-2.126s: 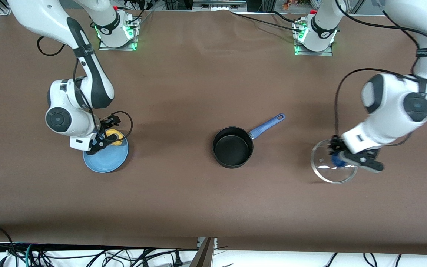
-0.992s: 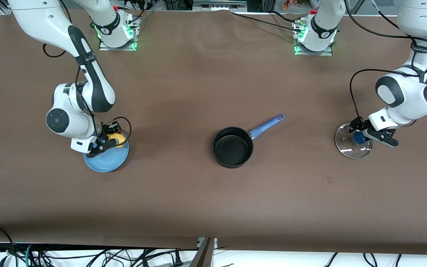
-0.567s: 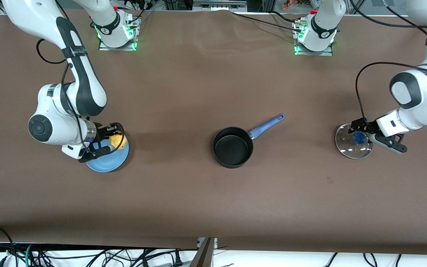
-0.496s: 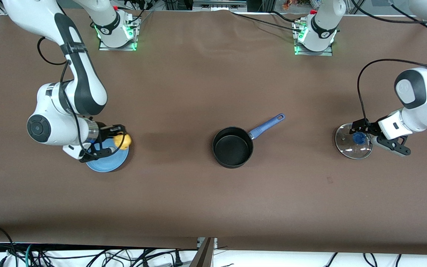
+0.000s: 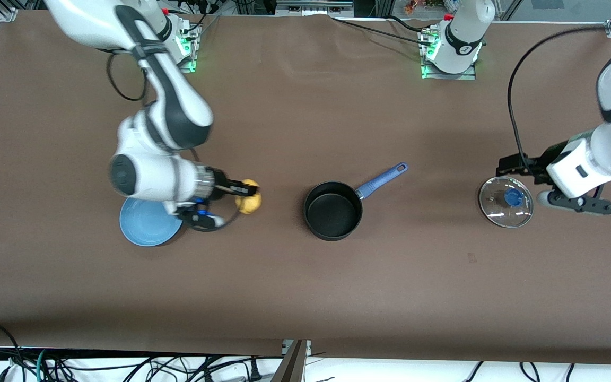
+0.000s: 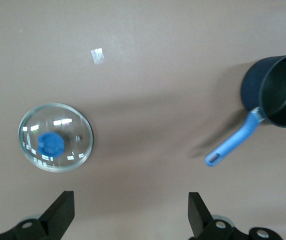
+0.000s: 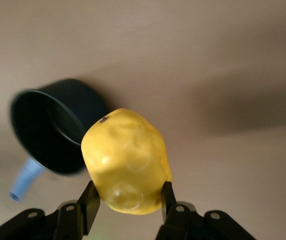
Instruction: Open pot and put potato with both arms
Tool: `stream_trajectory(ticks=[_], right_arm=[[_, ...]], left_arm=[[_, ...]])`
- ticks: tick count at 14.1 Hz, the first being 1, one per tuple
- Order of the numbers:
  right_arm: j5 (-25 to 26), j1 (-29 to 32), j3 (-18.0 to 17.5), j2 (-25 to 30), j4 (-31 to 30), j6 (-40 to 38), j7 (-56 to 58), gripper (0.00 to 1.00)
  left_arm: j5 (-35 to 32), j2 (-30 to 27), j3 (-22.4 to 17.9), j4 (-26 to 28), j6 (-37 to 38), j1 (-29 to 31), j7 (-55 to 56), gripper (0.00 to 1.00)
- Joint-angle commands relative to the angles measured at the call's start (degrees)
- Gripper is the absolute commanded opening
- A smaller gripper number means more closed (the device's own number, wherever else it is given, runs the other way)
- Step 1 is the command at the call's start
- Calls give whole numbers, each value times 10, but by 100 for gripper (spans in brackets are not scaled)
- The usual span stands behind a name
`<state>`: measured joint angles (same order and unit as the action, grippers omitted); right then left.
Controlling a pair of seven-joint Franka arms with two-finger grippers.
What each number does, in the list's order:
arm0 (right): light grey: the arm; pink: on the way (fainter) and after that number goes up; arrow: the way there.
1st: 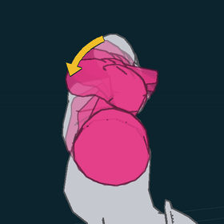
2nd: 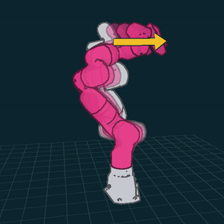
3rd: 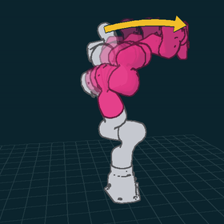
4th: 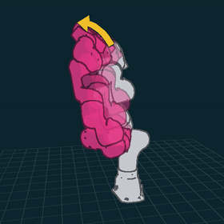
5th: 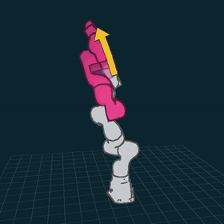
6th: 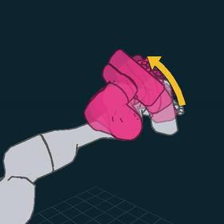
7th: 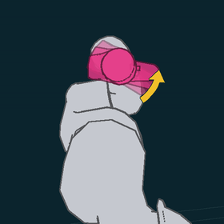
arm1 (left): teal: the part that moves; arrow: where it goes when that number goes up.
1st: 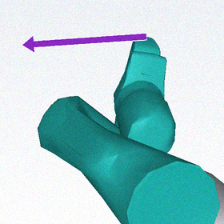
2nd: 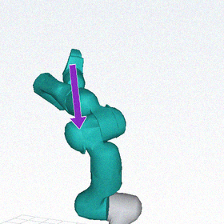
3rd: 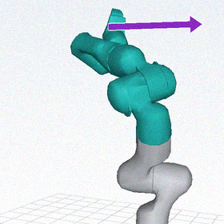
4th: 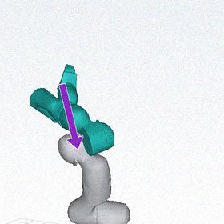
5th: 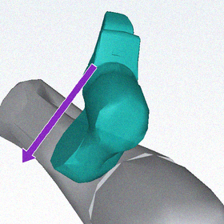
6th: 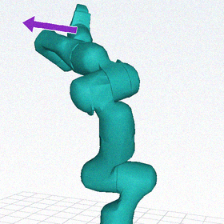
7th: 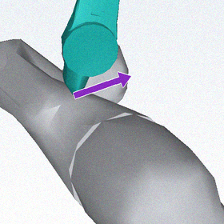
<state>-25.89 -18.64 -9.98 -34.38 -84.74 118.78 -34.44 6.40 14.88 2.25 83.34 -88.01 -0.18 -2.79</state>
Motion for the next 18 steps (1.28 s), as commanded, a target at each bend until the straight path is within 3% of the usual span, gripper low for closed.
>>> stream_trajectory(ticks=[1, 4, 6, 7, 12, 14, 16, 18], right_arm=[[-7, -72, 0, -72, 81, 83, -132, 50], [-7, -135, 0, -105, 100, 209, -235, 53], [-6, -158, 1, -110, 100, 263, -272, 78], [-6, -164, 1, -110, 100, 269, -279, 100], [1, -162, 3, -97, 120, 255, -275, 100], [36, -150, 21, -78, 118, 213, -262, 100], [88, -144, 56, -45, 110, 131, -235, 100], [92, -135, 99, -14, 110, 26, -148, 100]], left_arm=[[-13, -26, 1, -29, 68, -4, 31, 100], [-20, -42, 2, -44, 99, -18, 78, 100], [-16, -42, -7, -45, 98, -17, 77, 100], [-18, -42, -6, -45, 100, -20, 77, 100], [-42, -39, 2, -47, 91, -39, 81, 100], [-44, -38, 2, -46, 84, -39, 65, 100], [-43, -35, 2, -47, 85, -39, 66, 100], [-44, -33, 3, -48, 86, -39, 66, 100]])
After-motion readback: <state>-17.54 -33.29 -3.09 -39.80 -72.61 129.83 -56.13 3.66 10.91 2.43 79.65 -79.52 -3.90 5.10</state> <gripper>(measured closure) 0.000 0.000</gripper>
